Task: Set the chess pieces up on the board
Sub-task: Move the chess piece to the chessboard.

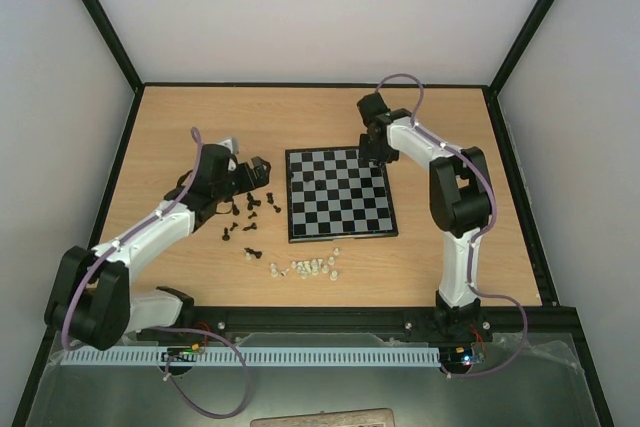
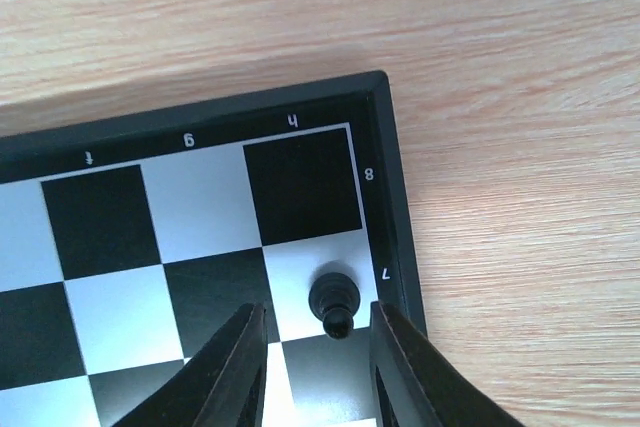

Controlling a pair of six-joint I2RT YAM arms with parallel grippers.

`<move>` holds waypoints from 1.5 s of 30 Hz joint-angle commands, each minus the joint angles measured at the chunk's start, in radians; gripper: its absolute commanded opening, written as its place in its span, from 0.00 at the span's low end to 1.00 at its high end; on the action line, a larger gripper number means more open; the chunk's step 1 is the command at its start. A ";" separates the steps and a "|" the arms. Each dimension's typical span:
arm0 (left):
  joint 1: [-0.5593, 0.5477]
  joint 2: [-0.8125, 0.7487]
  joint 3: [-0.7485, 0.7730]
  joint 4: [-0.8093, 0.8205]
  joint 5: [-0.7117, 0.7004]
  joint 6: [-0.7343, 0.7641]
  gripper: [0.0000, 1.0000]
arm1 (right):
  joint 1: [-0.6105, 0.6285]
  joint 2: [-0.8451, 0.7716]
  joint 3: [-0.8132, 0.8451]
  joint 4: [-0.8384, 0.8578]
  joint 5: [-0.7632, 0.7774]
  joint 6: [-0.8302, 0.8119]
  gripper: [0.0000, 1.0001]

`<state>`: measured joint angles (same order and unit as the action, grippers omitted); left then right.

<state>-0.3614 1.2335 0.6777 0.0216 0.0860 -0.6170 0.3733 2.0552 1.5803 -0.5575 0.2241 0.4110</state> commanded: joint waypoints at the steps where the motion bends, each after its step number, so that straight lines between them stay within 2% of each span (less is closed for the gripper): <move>1: 0.023 0.064 0.036 0.002 0.060 -0.032 1.00 | 0.017 -0.070 0.019 -0.058 0.013 0.001 0.30; 7: 0.024 0.032 0.026 0.012 -0.008 -0.015 0.99 | 0.144 -0.143 -0.031 -0.036 -0.077 -0.004 0.31; 12: 0.024 0.028 0.040 -0.010 -0.042 -0.008 1.00 | 0.249 -0.074 -0.009 -0.034 -0.162 -0.009 0.30; 18: 0.024 0.014 0.032 -0.009 -0.046 -0.006 0.99 | 0.313 0.005 0.041 -0.044 -0.182 -0.014 0.28; 27: 0.024 0.010 0.017 0.006 -0.040 -0.007 0.99 | 0.321 0.060 0.080 -0.055 -0.133 -0.004 0.27; 31: 0.024 0.019 0.019 0.011 -0.036 -0.004 0.99 | 0.320 0.089 0.123 -0.067 -0.117 -0.007 0.24; 37: 0.024 0.026 0.019 0.014 -0.031 0.000 1.00 | 0.322 0.122 0.160 -0.104 -0.089 -0.015 0.14; 42: 0.024 0.035 0.015 0.022 -0.024 0.002 0.99 | 0.320 0.108 0.145 -0.117 -0.058 -0.016 0.15; 45: 0.024 0.046 0.015 0.026 -0.019 0.003 0.99 | 0.319 0.091 0.128 -0.117 -0.063 -0.020 0.26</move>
<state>-0.3420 1.2598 0.6949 0.0326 0.0525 -0.6281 0.6895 2.1597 1.7149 -0.6029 0.1402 0.4011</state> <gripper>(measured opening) 0.995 0.214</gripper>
